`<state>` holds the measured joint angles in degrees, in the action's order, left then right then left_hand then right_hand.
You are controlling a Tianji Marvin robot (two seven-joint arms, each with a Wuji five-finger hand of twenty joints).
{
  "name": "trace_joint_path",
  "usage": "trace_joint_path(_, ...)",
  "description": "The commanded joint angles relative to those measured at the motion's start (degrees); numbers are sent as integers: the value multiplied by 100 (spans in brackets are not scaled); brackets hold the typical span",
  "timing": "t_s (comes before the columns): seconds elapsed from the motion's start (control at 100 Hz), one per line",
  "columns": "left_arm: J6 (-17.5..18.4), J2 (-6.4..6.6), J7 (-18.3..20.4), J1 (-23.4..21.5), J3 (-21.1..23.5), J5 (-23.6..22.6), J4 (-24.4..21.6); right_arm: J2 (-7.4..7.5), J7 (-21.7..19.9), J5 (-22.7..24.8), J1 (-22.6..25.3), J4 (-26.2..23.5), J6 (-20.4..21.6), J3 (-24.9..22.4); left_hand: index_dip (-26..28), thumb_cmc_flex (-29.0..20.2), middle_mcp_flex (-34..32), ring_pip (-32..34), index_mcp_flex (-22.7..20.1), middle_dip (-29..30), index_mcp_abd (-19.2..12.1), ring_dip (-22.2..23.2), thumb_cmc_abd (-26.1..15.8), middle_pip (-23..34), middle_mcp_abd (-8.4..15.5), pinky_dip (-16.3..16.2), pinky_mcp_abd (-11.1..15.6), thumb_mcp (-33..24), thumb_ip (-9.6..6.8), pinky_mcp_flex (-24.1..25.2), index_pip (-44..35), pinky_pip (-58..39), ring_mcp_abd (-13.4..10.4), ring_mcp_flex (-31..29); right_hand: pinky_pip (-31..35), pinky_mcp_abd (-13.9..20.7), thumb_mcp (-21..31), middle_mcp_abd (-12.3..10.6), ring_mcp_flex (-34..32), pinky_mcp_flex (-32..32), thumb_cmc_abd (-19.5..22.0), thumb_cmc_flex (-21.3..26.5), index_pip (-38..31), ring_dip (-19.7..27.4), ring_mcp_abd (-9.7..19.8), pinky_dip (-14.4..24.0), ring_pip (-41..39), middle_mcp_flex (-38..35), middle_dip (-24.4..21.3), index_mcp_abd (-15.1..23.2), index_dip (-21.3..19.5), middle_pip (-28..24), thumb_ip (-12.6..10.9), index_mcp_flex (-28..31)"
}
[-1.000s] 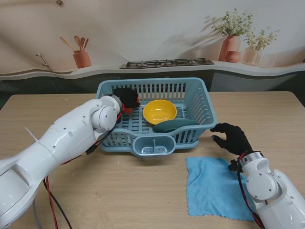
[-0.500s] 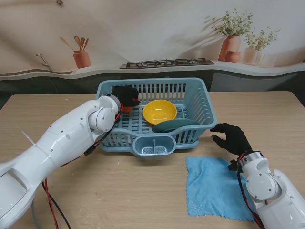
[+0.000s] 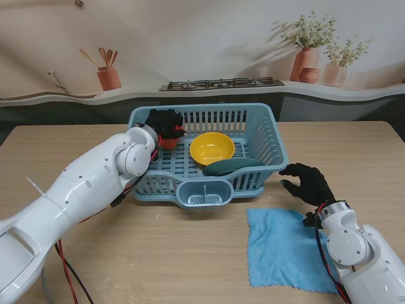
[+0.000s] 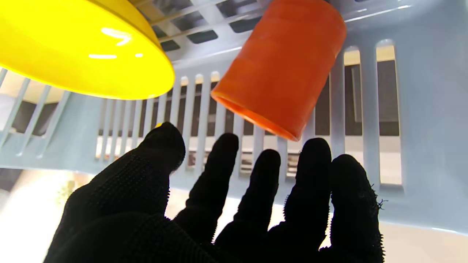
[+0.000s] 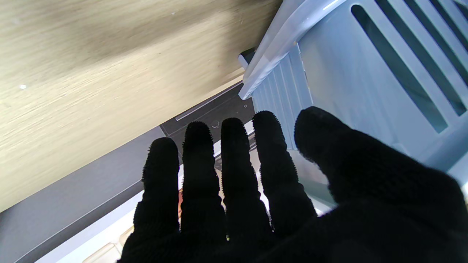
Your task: Clear dishes and wipe the table
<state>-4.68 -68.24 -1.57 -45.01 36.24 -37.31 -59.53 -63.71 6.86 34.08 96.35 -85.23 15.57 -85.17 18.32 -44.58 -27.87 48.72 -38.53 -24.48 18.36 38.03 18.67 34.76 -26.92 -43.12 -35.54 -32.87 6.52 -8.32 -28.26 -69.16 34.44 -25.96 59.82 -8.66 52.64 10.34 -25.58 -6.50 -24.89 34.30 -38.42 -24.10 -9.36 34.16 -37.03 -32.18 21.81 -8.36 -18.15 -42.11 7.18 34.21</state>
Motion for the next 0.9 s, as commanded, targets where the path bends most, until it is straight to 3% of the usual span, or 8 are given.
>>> trace_joint_path(0.0,42,28,-13,-51,29,-12,-5,-8,-67,24,10,-10,17,8,40,1,174,-12,119,-56,109,66,-143,62,52,85,29,-103,-171,103,-60,16,-10,173,-113,130,-31,-97,122,75,-4,-111,1,49,178,87,65,89,-17,64,-41,47,-231,73)
trace_joint_path(0.27,352,56,-248,-204,332,-64,-113,-7,-69,25,2,-5,27,6,79,-18,225,-25,160,-64,99,58,-125,92,92,167,126,-133,-174,168,-131,12,-66,222,-110,141,-29,-88,124,70,-4,-108,1,48,180,90,64,96,-18,62,-40,50,-231,73)
trace_joint_path(0.89,885,211,37,-686,1133,86,-1114,-8,-45,24,-24,19,194,-47,77,-6,175,-42,196,-56,77,38,-212,88,102,233,124,-7,-167,137,-125,-37,-93,129,-116,132,-48,-96,127,77,-22,-194,15,52,176,87,74,106,-23,68,-34,64,-223,60)
